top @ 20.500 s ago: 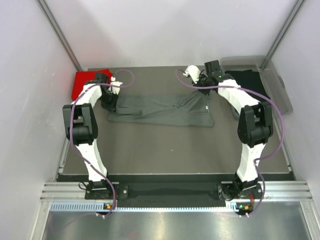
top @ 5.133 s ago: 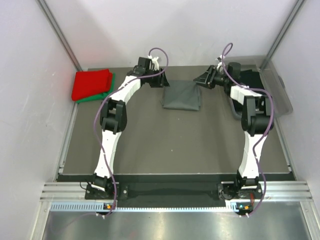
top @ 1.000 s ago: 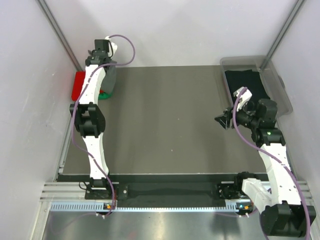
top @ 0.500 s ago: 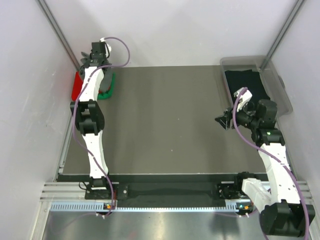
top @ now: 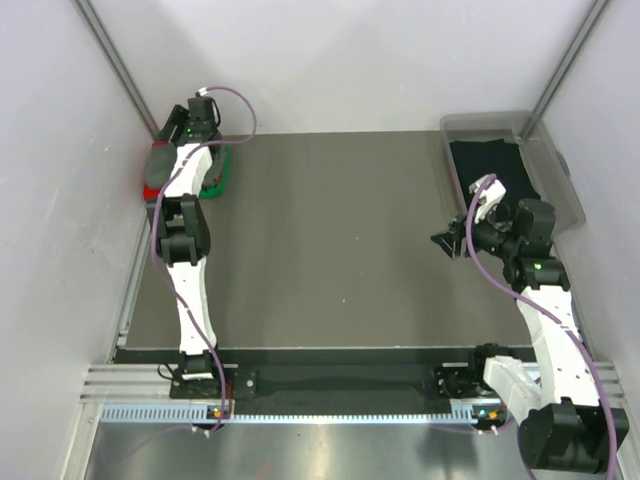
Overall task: Fold and stack the t-shirts
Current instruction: Neatly place the folded tshirt to the corner, then reset both grippers
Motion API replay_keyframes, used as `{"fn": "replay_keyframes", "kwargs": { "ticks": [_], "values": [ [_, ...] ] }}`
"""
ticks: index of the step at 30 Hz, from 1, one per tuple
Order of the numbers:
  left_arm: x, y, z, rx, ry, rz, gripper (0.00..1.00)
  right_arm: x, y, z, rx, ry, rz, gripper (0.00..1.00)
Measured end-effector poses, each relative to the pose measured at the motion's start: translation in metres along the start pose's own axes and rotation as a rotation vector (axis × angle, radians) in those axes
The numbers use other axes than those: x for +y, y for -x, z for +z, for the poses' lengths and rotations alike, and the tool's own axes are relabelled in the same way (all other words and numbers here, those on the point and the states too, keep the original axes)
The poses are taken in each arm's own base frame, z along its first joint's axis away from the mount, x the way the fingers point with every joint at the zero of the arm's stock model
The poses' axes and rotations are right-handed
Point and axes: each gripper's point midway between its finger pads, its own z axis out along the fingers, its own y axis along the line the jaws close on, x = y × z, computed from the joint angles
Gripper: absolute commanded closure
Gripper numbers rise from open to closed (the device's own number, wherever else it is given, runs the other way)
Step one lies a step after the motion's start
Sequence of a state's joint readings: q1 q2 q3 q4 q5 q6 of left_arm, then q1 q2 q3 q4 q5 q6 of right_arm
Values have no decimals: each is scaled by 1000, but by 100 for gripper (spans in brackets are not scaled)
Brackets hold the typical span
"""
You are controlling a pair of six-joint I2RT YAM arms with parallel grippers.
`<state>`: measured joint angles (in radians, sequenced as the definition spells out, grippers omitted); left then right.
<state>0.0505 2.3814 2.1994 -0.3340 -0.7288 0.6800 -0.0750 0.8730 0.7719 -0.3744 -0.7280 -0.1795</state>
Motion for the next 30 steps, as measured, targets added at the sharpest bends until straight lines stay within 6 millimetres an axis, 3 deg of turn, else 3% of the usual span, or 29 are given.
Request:
{"fn": "replay_keyframes", "kwargs": {
  "ticks": [5, 8, 9, 12, 18, 21, 24, 30],
  "values": [
    [-1, 10, -2, -35, 90, -56, 12, -1, 0, -1, -2, -1, 1, 36],
    [-4, 27, -19, -77, 108, -85, 3, -3, 1, -2, -4, -11, 7, 17],
    [-8, 33, -31, -95, 97, -89, 1, -4, 1, -2, -4, -18, 11, 0],
    [-22, 50, -76, -155, 34, -116, 1, -8, 2, -2, -6, -44, 8, 0],
    [-49, 80, -211, -344, -348, -259, 1, -14, 5, -2, -17, -73, 10, 0],
    [-50, 68, -262, -409, -575, -367, 1, -21, 6, 5, -10, -82, 34, 0],
    [-56, 42, -293, -413, -752, -442, 1, -31, 1, 21, 38, -80, 83, 0],
    [-102, -4, -317, -324, -971, -461, 1, -40, -8, 83, 232, 26, 144, 0]
  ]
}}
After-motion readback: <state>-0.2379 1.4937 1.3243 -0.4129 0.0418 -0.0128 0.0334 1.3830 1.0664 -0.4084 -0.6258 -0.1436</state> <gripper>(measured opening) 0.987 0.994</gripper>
